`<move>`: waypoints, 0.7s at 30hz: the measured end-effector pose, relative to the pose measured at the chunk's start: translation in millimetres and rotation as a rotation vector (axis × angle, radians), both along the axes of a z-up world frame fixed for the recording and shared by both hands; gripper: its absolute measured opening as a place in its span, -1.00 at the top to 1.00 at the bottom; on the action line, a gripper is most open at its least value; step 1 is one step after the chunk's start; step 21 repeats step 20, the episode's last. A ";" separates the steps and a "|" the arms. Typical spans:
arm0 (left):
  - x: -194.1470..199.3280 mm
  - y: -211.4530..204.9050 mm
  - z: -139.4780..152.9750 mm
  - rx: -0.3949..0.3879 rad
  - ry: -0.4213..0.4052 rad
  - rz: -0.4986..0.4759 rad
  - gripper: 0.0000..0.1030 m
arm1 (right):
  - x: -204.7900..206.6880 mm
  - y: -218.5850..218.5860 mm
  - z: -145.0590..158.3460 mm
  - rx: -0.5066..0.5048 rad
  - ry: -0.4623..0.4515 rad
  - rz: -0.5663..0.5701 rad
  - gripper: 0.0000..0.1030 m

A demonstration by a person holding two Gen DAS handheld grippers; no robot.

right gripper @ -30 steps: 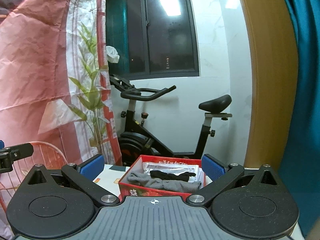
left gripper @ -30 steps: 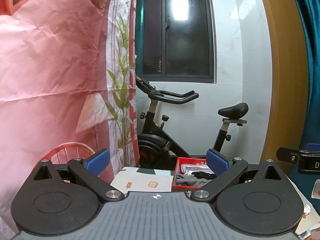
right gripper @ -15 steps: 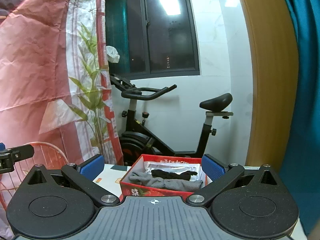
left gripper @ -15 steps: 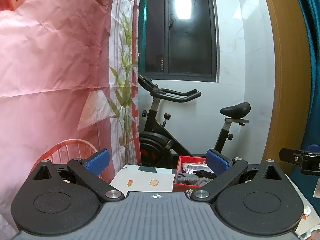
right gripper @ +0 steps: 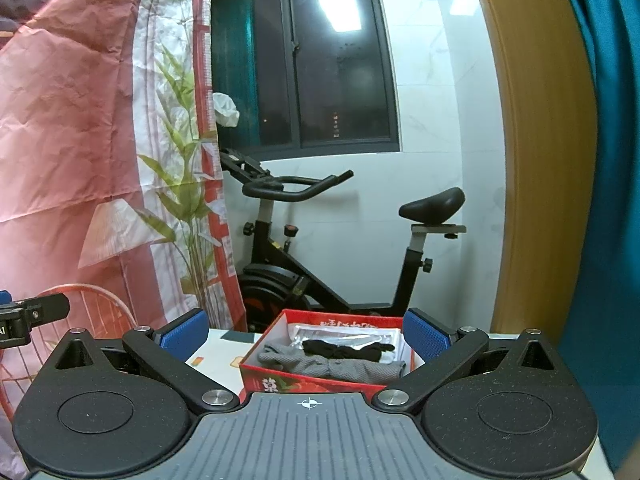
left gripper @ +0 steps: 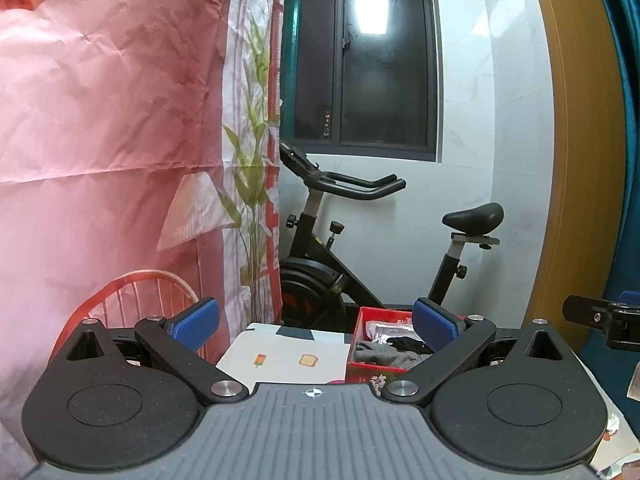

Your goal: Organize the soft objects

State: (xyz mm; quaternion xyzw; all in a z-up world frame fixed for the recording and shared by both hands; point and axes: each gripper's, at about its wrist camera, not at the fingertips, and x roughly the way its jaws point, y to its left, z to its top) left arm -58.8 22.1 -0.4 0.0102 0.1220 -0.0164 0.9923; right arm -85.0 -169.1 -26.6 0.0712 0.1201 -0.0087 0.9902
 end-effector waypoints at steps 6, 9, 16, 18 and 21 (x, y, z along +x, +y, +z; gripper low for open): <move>0.0 -0.2 -0.9 -0.004 0.002 0.000 -1.00 | 0.0 -0.1 0.2 0.000 0.000 0.000 -0.99; 1.7 0.8 -1.5 -0.006 0.005 -0.001 -1.00 | 0.2 0.4 -0.2 0.000 0.000 0.002 -0.99; 2.2 1.5 -1.9 -0.007 0.006 -0.003 -1.00 | -0.2 0.9 0.2 0.000 0.000 0.001 -0.99; 2.0 1.3 -1.8 -0.007 0.005 -0.004 -1.00 | -0.3 1.2 0.1 0.001 0.000 0.001 -0.99; 1.6 1.2 -2.7 -0.007 0.005 -0.007 -1.00 | -0.2 2.7 -0.2 0.001 0.000 0.003 -0.99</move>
